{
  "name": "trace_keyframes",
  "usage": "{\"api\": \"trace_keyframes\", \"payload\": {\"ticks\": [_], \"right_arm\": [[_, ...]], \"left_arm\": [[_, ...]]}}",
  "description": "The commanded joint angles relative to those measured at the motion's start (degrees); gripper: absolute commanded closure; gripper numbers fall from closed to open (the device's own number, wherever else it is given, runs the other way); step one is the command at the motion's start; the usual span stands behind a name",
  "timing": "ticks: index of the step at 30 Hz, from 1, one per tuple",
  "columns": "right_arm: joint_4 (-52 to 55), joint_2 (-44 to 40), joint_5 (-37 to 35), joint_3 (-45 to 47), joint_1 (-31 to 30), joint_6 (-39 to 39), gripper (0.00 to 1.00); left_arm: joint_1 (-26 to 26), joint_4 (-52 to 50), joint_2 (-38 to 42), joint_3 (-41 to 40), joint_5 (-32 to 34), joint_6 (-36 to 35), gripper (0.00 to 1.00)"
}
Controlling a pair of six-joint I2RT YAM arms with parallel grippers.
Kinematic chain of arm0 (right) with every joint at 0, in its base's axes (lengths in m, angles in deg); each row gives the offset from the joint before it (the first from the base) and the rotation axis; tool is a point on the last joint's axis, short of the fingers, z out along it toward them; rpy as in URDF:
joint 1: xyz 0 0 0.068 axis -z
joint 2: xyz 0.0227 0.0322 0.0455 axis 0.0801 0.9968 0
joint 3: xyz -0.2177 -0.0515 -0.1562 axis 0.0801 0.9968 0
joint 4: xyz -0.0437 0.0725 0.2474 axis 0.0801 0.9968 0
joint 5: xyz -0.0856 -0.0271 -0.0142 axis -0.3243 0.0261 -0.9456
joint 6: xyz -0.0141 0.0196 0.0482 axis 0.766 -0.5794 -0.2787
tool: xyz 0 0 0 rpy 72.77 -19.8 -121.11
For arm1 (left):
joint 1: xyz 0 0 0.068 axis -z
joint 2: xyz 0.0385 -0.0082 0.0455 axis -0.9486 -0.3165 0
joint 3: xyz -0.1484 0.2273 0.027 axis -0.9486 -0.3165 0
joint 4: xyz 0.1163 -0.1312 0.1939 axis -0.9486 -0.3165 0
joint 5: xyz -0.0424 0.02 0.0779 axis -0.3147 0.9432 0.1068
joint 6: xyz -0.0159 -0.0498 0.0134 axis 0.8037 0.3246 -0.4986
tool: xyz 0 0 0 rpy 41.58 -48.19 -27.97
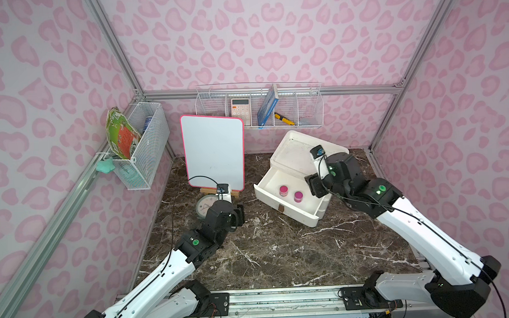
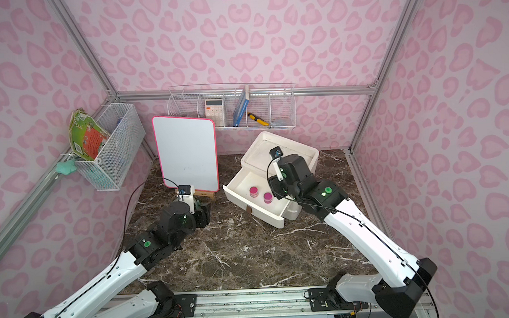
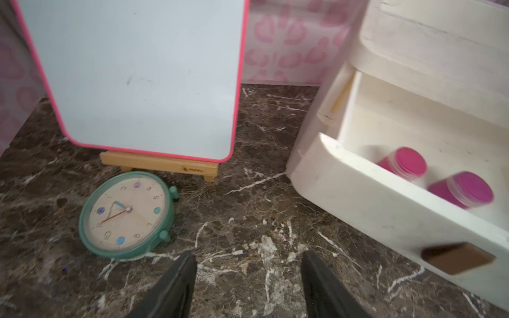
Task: Put the paint cans in the drawer according to color
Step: Close the drawer in the storage box.
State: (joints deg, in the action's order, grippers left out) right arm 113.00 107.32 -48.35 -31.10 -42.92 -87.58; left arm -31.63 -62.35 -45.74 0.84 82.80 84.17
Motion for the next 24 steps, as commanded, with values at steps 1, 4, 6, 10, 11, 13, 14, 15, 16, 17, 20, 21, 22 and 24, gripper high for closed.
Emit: {"api": "trace_keyframes", "payload": {"ticks": [1,4,6,10,11,13,14,15,16,17,20,21,22,24], "right_arm": [[-1.2,-2.2,-1.2,0.9,6.6,-4.5,0.39],[-0.8,-4.0,0.5,2.7,12.0,-6.4,0.35],[-1.2,-4.8,2.4,3.9,14.8,-6.7,0.31],[-1.0,-4.2,4.5,6.9,17.3,-6.5,0.24],[-1.0,-3.6,4.2,6.8,17.3,-6.7,0.24],[-1.8,-2.7,3.9,6.7,17.4,-7.0,0.23],[-2.6,-2.5,3.9,6.7,17.4,-7.2,0.23],[-3.3,-2.4,3.6,6.8,17.4,-7.5,0.23],[-4.1,-2.1,2.9,6.8,17.4,-7.8,0.23],[-4.6,-1.8,1.8,6.9,17.4,-8.0,0.23],[-5.3,-0.4,-2.2,6.4,17.4,-9.6,0.24],[-5.6,0.0,-3.1,6.3,17.4,-10.0,0.24],[-6.3,0.4,-3.8,6.3,17.5,-10.5,0.26],[-7.8,1.3,-4.6,6.6,17.5,-11.1,0.29]], "left_arm": [[4.6,11.9,-1.6,-2.7,-0.1,-10.5,0.34],[8.7,22.4,-3.5,-6.6,-3.5,-14.5,0.32],[10.0,27.9,-5.3,-8.4,-6.1,-15.2,0.31],[11.7,33.6,-10.2,-8.9,-7.8,-16.7,0.29],[11.9,34.4,-11.2,-8.7,-7.6,-17.2,0.28],[12.5,35.8,-13.3,-8.5,-7.3,-18.2,0.28],[12.7,36.3,-14.2,-8.5,-7.2,-18.7,0.28],[12.8,36.8,-15.0,-8.4,-7.1,-19.0,0.28],[13.1,37.2,-15.6,-8.4,-7.0,-19.5,0.27],[13.2,37.6,-16.2,-8.3,-6.9,-19.9,0.27],[13.8,38.6,-17.6,-8.2,-6.2,-20.5,0.27],[13.8,38.9,-18.1,-8.1,-6.1,-20.5,0.27],[13.9,39.2,-18.6,-7.9,-5.9,-20.6,0.27],[14.0,40.1,-19.7,-7.5,-5.5,-20.6,0.27]]}}
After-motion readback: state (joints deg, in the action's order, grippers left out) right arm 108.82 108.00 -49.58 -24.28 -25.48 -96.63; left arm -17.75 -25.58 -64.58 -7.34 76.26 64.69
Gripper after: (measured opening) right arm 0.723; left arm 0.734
